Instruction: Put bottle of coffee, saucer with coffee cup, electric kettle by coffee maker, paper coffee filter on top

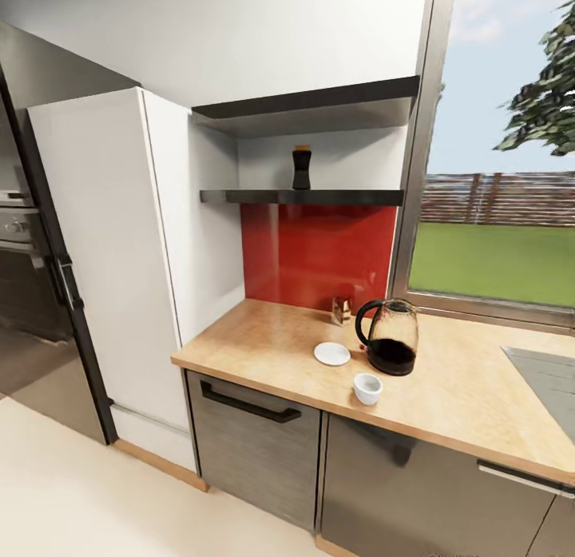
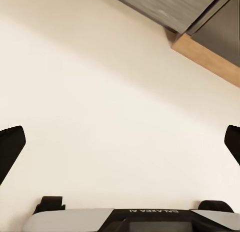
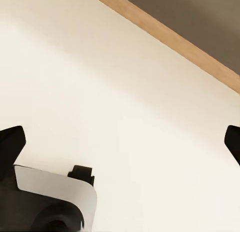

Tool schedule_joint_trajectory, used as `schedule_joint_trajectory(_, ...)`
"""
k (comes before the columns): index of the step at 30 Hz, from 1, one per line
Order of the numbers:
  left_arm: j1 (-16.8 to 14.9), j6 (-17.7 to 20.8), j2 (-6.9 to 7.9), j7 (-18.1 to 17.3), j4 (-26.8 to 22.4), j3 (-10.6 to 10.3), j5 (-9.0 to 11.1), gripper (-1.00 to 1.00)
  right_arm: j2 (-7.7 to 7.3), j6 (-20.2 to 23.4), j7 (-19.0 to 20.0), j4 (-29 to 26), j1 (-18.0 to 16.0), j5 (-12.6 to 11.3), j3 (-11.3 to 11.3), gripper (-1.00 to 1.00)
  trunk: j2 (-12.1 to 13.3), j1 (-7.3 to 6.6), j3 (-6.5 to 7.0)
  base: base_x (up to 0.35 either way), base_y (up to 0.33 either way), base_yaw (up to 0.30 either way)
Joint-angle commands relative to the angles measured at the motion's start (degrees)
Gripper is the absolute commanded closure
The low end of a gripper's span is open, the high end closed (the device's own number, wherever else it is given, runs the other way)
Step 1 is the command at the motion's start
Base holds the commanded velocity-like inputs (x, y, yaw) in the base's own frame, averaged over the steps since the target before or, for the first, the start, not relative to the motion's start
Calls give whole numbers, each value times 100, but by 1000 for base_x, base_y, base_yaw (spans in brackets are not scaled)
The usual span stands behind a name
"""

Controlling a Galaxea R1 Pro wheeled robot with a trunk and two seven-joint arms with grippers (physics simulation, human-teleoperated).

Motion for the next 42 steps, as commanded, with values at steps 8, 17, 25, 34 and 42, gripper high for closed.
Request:
schedule_joint_trajectory(8,3,9,-6,-47,-7,39,42,-100,-192,-58,1245,17,-11,57,27,-100,-6,1,32,1,5,-222)
schedule_joint_trajectory(17,2,9,-5,-47,-1,39,42,-100,-204,-59,1273,16,-11,57,27,-100,-6,1,47,0,210,-87)
schedule_joint_trajectory(25,2,9,-6,-47,-3,39,42,-100,-204,-59,1273,16,-11,61,27,-100,-6,1,47,0,198,-162)
schedule_joint_trajectory(34,2,9,-5,-47,-3,39,42,-100,-204,-59,1274,16,-11,61,27,-100,-6,1,47,0,31,-234)
schedule_joint_trajectory(42,2,12,-5,-47,-3,39,42,-100,-204,-50,1282,16,-11,70,27,-100,-6,1,47,0,252,-48)
